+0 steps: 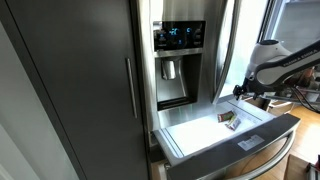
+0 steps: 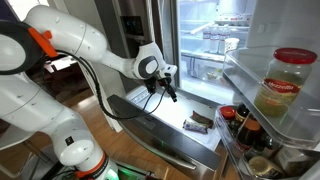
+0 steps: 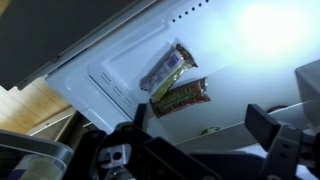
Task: Move the two food packs to the upper fridge
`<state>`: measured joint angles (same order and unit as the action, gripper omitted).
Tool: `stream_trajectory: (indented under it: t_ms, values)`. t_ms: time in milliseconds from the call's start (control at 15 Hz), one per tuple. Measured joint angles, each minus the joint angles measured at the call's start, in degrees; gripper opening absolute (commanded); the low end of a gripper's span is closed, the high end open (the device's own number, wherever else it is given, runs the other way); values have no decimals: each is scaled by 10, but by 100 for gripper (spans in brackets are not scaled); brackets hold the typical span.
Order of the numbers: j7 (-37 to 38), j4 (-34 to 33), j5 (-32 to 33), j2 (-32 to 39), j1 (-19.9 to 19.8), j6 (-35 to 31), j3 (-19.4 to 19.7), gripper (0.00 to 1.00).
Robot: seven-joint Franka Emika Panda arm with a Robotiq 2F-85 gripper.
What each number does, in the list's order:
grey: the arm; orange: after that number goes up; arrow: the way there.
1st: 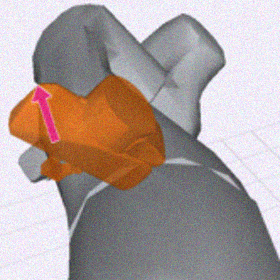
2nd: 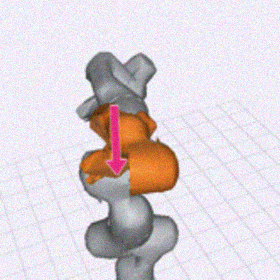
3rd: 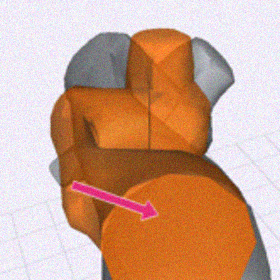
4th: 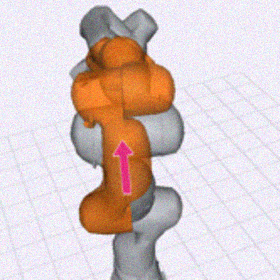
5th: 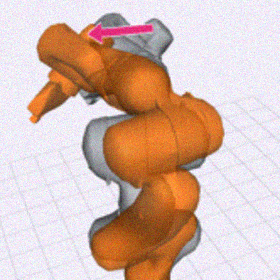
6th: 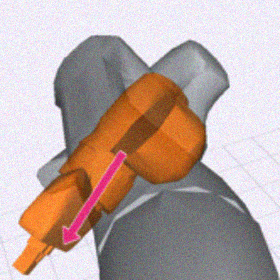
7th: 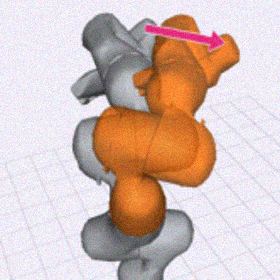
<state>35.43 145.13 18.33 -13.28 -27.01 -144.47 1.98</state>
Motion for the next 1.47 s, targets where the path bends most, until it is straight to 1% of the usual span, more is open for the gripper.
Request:
stream_trajectory:
  t_ms: [67,200,467,667,933,1000,1133,1333,1467]
  values:
    - [26,-21,18,27,-7,4,6,100]
    - [62,-62,39,82,-8,20,25,100]
    - [79,-133,34,183,19,58,75,100]
    - [49,-170,-15,244,39,70,104,100]
    - [-53,-213,-120,313,41,71,125,100]
    - [-67,-223,-136,326,41,71,129,100]
    - [-76,-237,-145,342,41,71,131,100]
    - [-76,-240,-147,345,41,71,131,100]
    - [-76,-240,-147,345,51,71,140,100]
